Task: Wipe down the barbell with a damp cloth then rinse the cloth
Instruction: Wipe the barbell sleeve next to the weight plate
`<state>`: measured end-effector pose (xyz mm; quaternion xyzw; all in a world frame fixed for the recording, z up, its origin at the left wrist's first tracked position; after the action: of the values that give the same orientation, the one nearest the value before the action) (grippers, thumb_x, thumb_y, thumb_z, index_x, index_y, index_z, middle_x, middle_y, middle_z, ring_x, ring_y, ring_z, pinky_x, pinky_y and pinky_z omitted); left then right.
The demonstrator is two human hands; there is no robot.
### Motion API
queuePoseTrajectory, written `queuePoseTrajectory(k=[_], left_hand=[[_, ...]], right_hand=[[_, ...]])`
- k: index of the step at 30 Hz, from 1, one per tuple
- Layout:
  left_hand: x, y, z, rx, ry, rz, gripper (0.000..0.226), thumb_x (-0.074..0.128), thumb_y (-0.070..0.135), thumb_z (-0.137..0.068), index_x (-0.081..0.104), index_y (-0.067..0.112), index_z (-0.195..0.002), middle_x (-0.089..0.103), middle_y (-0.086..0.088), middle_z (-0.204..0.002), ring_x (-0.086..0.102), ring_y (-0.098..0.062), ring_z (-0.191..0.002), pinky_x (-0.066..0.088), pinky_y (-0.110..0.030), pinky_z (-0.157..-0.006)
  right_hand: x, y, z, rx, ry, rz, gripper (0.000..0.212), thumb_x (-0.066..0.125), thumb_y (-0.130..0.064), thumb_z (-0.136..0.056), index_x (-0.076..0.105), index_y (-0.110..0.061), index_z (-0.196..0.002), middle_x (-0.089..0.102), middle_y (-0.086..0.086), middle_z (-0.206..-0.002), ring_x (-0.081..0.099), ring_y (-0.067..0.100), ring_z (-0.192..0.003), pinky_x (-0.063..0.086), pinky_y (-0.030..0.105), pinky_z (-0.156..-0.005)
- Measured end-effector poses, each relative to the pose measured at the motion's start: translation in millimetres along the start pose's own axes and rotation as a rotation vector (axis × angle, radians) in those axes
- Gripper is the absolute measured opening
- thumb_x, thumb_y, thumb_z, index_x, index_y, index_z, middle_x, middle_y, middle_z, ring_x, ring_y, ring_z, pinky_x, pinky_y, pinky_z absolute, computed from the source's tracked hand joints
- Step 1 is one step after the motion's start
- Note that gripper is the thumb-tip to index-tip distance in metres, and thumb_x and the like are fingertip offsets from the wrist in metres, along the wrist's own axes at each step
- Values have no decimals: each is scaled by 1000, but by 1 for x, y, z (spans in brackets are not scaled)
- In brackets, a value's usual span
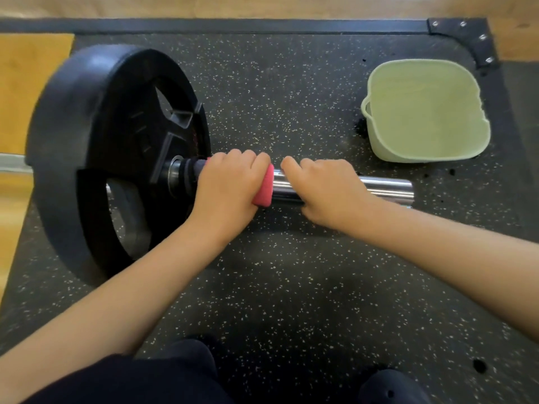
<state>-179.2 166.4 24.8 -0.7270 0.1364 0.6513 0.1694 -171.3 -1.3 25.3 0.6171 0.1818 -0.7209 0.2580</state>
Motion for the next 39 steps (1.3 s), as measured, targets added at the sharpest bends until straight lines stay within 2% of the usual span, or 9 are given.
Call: queuePoseTrajectory(k=[6,8,13,18,23,28,31,36,39], left_hand=[[8,5,4,-45,142,-1,35,66,-3,-62,60,10,-95,57,-6,-78,51,-29,-69,33,-35,-66],[9,2,1,-39,101,-5,36,70,-1,-59,59,11,-92,57,-4,-75,51,-28,-66,32,-34,-62],[-11,-4,-15,-30,-202,70,36,71,25,-69,54,22,-101,60,5,-84,58,-22,-77,26,-29,-59],[-8,-3,-12,-39,-139,59,32,70,26,-70,52,20,-96,58,4,-82,57,-23,-76,24,-30,-61],[8,2,-5,-40,85,2,28,70,7,-64,58,11,-88,56,-5,-72,49,-28,-63,26,-33,-58],[10,4,-3,-55,173,-8,27,66,-2,-65,60,9,-90,57,-7,-75,50,-29,-65,34,-36,-61],[6,3,-8,-35,108,-38,33,71,1,-55,56,12,-83,55,-4,-68,50,-27,-61,26,-31,-57],[-15,-4,-32,-80,-390,66,33,68,28,-70,47,27,-95,43,7,-71,45,-21,-71,27,-29,-57],[-18,-5,-34,-91,-407,88,33,67,32,-70,47,26,-96,43,7,-70,45,-20,-70,24,-29,-53]], right_hand=[[-28,41,-38,-66,-827,-830,44,82,-18,-68,55,-7,-101,71,10,-81,67,17,-75,53,39,-81],[-25,36,-31,-26,-722,-742,41,80,-25,-71,54,-14,-101,70,2,-82,65,18,-76,52,35,-75],[7,-9,14,128,156,-11,49,76,-15,-65,55,-14,-109,57,2,-86,54,23,-70,33,30,-55],[12,-3,4,63,299,32,50,75,0,-41,54,-8,-85,49,3,-60,41,21,-44,18,24,-46],[-12,17,-16,-12,-220,-224,41,70,-24,-72,44,-16,-102,53,-4,-74,49,20,-60,36,30,-50],[-26,40,-42,-29,-725,-698,46,82,-24,-64,57,-12,-101,70,6,-86,63,16,-74,52,37,-75],[-24,32,-30,27,-560,-546,47,77,-34,-70,52,-20,-106,65,-2,-89,62,18,-78,51,35,-69],[5,-2,5,95,206,-27,49,80,-23,-56,58,-14,-99,56,0,-78,51,21,-60,23,27,-52],[11,-2,0,94,287,-11,47,83,-18,-48,56,-11,-86,51,0,-62,36,19,-47,14,22,-46]])
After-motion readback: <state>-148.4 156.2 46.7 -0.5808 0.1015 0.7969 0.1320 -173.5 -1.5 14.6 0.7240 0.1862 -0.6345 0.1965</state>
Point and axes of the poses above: each hand's wrist, its own z-axis away from the middle knuckle, its own x-axis out of the palm, y = z × x, the point moved 1 cm from there along -z, towards the middle knuckle
